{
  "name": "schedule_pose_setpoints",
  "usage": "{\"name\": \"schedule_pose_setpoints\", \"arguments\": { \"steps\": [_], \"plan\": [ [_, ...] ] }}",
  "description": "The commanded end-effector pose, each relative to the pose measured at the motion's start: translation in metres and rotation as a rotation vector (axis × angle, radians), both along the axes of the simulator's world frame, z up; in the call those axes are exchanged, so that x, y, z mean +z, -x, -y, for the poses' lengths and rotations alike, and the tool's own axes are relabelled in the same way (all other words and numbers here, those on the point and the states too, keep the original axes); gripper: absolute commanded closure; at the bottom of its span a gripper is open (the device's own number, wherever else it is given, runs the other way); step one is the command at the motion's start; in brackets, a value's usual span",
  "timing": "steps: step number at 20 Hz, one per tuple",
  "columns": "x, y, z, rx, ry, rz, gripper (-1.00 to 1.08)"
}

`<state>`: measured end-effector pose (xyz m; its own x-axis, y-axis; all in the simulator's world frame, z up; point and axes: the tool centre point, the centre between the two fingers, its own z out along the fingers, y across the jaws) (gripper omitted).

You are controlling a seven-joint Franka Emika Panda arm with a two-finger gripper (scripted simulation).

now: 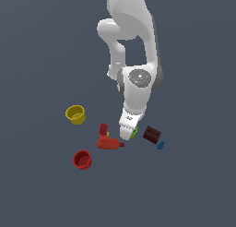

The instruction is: Pick up a designated object from a clutter of objects.

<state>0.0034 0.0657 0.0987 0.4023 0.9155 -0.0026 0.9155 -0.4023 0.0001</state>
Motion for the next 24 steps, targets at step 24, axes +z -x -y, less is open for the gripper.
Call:
{"name": "schedule_pose_setpoints", "arguments": {
  "steps": [24],
  "plan": [
    [-0.056, 0.002, -0.002, 0.036, -0.002, 0.001, -0.92]
  ]
}}
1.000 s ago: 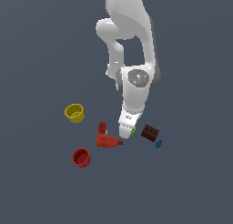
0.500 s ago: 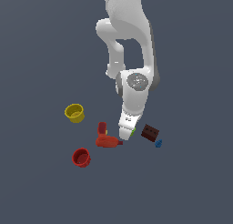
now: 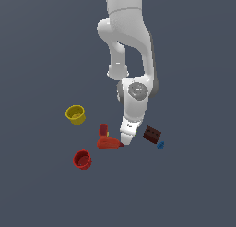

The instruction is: Pick up a designated object from a clutter of objects.

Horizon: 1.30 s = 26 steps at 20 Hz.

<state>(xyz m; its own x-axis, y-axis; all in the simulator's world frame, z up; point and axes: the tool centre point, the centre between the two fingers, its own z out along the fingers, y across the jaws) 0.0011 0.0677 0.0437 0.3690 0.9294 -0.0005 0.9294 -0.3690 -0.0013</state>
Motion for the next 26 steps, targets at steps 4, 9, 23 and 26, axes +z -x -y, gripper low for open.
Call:
{"name": "schedule_pose_setpoints", "arguments": {
  "steps": [4, 9, 23, 26],
  "plan": [
    [-0.001, -0.001, 0.0, 0.0, 0.0, 0.001, 1.08],
    [-0.001, -0.001, 0.0, 0.0, 0.0, 0.001, 1.08],
    [0.039, 0.001, -0.014, 0.0, 0.001, 0.003, 1.08],
    [0.062, 0.002, -0.022, 0.0, 0.001, 0.003, 1.08]
  ]
}}
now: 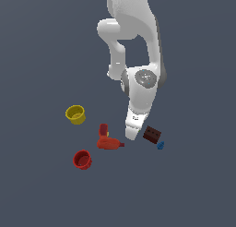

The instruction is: Pick up a designated object from a clutter of objects.

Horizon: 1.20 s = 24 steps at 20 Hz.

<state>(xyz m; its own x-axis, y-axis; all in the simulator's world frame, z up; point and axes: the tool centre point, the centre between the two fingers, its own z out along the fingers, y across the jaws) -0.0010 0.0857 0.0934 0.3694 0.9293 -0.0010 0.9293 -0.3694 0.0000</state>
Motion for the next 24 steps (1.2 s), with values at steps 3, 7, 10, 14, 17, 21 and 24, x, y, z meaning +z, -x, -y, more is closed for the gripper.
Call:
{"name": "schedule_pose_setpoints", "arguments": {
  "steps": [3, 7, 10, 14, 17, 21, 24],
  "plan": [
    [0.039, 0.002, -0.015, 0.001, 0.0, 0.002, 1.08],
    [0.082, 0.004, -0.03, 0.001, 0.0, 0.002, 1.08],
    [0.115, 0.005, -0.043, 0.002, 0.0, 0.001, 1.08],
    [0.157, 0.007, -0.059, 0.002, 0.0, 0.001, 1.08],
    [0.188, 0.007, -0.07, 0.002, -0.001, 0.001, 1.08],
    [0.228, 0.008, -0.085, 0.002, -0.001, 0.001, 1.08],
    [0.252, 0.007, -0.094, 0.002, -0.001, 0.0, 1.08]
  ]
}}
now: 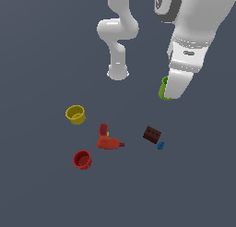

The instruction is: Pick up a designated object from a clutter of objects.

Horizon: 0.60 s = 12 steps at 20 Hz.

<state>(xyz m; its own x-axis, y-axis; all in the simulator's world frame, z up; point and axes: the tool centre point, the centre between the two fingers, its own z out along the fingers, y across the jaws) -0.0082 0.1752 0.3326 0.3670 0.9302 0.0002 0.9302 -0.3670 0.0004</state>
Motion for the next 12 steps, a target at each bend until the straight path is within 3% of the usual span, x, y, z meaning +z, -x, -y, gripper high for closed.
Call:
{"name": "schedule_pose_setpoints", "arguments": {
  "steps": [1, 12],
  "plan": [
    [0.02, 0.0, -0.007, -0.001, 0.0, 0.0, 1.08],
    [0.062, -0.003, -0.023, -0.002, 0.0, 0.0, 1.08]
  ]
}}
